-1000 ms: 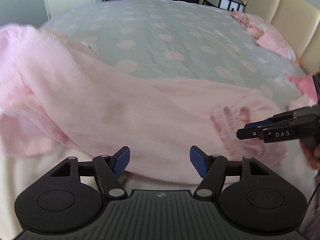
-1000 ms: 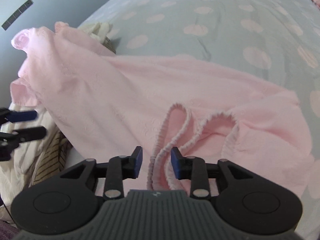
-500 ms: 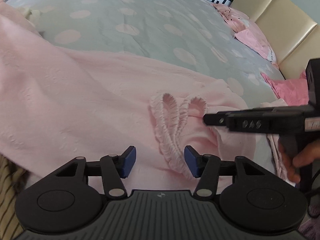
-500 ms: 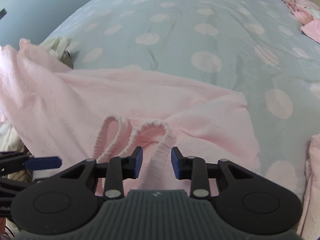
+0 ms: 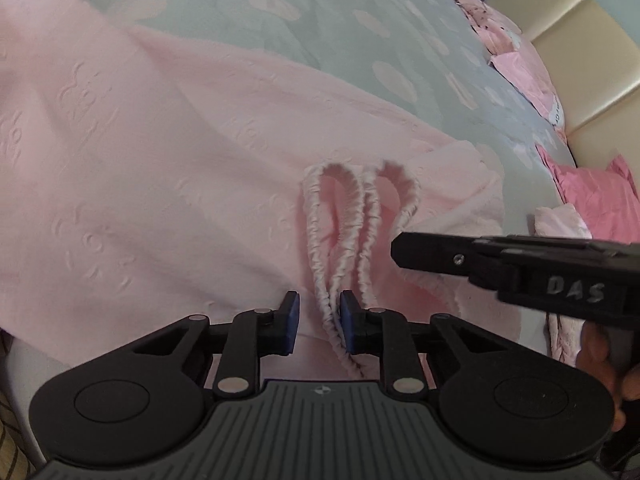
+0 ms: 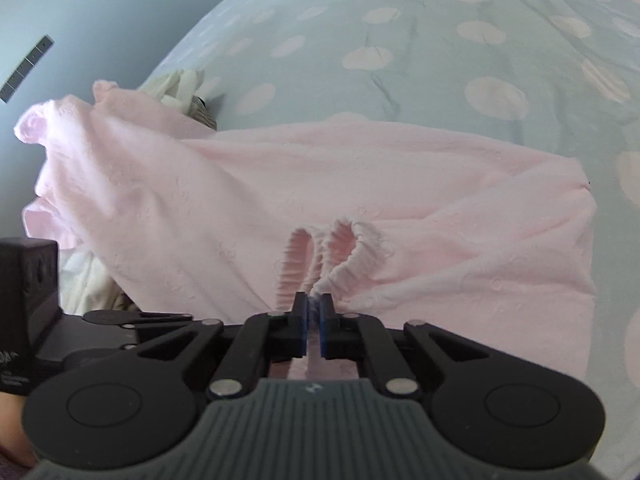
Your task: Fold clothes
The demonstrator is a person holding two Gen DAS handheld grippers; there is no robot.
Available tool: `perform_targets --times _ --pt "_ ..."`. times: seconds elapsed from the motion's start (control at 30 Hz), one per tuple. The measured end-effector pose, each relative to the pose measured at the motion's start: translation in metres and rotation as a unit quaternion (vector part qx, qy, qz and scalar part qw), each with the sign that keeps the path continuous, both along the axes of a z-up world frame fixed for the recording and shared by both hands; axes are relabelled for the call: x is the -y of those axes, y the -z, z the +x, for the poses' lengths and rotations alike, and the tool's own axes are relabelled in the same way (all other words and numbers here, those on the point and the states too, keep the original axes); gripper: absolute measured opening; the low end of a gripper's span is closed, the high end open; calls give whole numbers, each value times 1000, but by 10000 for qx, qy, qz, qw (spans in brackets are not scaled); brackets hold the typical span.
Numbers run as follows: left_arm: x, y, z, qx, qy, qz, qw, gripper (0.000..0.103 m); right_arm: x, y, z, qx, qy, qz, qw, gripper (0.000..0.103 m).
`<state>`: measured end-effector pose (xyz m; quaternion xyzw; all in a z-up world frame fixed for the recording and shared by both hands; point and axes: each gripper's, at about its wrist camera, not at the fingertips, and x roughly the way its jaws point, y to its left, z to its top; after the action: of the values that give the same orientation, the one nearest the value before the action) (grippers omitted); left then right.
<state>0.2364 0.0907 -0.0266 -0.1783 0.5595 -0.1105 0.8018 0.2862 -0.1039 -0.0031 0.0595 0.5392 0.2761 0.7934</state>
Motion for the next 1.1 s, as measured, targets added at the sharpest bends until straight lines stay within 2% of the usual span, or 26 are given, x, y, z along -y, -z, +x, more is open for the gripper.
perform_targets --times 0.1,0.2,0.27,0.57,0.73,0.8,0.9,0.97,1.1 --pt "-6 3 -1 -74 -66 -50 9999 19 -2 18 3 -290 167 53 9994 7" --pt "-10 3 -1 -81 -89 -104 9999 20 -4 23 3 -349 280 105 9989 15" --pt "-14 1 0 -81 -154 -142 9997 20 -6 20 2 -322 279 162 9990 34" --pt "-19 -3 -4 -149 -136 159 9997 20 -21 24 -3 -244 104 -394 9989 36" --pt "-30 -10 -7 -133 -302 108 9994 21 -35 21 -11 84 -274 -751 9968 39" --pt "-32 -11 -7 -120 -378 125 9991 21 -44 23 -15 263 -484 -1025 9932 38" --pt "-34 -14 -8 -94 -440 115 9989 21 -48 19 -18 473 -524 -1237 9898 17" --pt "-35 -16 -9 -38 -436 89 9990 21 -43 11 -15 464 -385 -995 9932 12" --pt "-39 -20 -8 46 -512 75 9987 21 -36 -1 -9 218 -230 -232 9992 11"
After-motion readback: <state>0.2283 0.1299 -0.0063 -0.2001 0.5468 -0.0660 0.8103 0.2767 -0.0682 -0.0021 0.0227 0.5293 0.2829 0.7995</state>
